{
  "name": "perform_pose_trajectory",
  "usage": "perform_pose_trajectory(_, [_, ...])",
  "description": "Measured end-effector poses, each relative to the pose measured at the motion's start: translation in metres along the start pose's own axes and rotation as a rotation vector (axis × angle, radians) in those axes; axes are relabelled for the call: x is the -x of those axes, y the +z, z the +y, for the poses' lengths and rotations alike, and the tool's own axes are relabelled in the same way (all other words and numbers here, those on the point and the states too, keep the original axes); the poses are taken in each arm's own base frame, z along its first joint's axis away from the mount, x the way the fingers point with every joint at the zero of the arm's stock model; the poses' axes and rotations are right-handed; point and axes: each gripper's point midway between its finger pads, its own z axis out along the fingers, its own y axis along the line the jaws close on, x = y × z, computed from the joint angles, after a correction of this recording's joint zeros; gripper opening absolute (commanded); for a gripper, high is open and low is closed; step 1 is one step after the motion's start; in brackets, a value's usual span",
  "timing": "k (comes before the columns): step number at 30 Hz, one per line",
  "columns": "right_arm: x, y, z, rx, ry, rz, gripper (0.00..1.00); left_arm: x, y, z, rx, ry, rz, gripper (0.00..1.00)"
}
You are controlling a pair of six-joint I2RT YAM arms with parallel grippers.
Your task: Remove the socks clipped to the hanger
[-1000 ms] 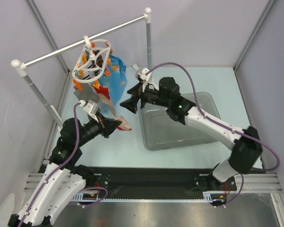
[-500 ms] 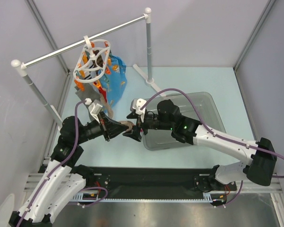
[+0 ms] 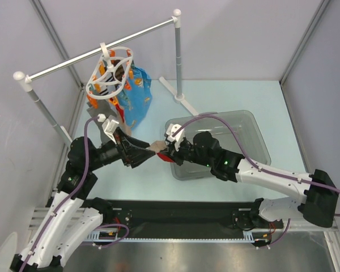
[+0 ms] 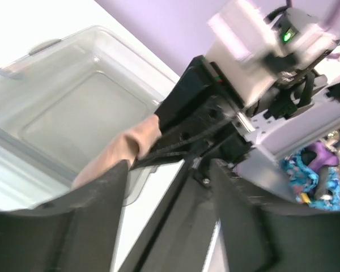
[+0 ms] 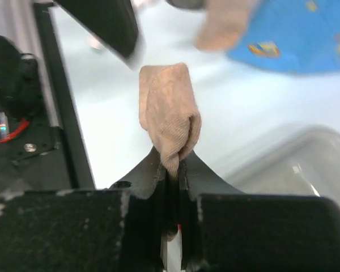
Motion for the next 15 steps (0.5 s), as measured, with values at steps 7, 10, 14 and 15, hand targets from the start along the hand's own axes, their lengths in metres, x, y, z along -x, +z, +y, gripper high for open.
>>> perform_pose_trajectory(7, [-0.035,-0.057,-0.072,-0.376,0.273,0.102,0.0,0.023,-0.007,0.033,0.24,0.024,-0.085,0.81])
perform_pose_trajectory(10, [-0.045,-0.105,-0.12,-0.606,0.417,0.11,0.03,0.025,-0.023,0.077,0.493,0.015,-0.127,0.87])
perform_pose_trajectory(14, [-0.07,-0.17,-0.165,-0.915,0.578,0.129,0.43,0.014,-0.048,0.118,0.742,-0.019,-0.133,0.87])
perform_pose_trajectory(15, [-0.078,-0.181,-0.171,-0.969,0.606,0.145,0.55,0.009,-0.051,0.125,0.782,-0.029,-0.125,0.87])
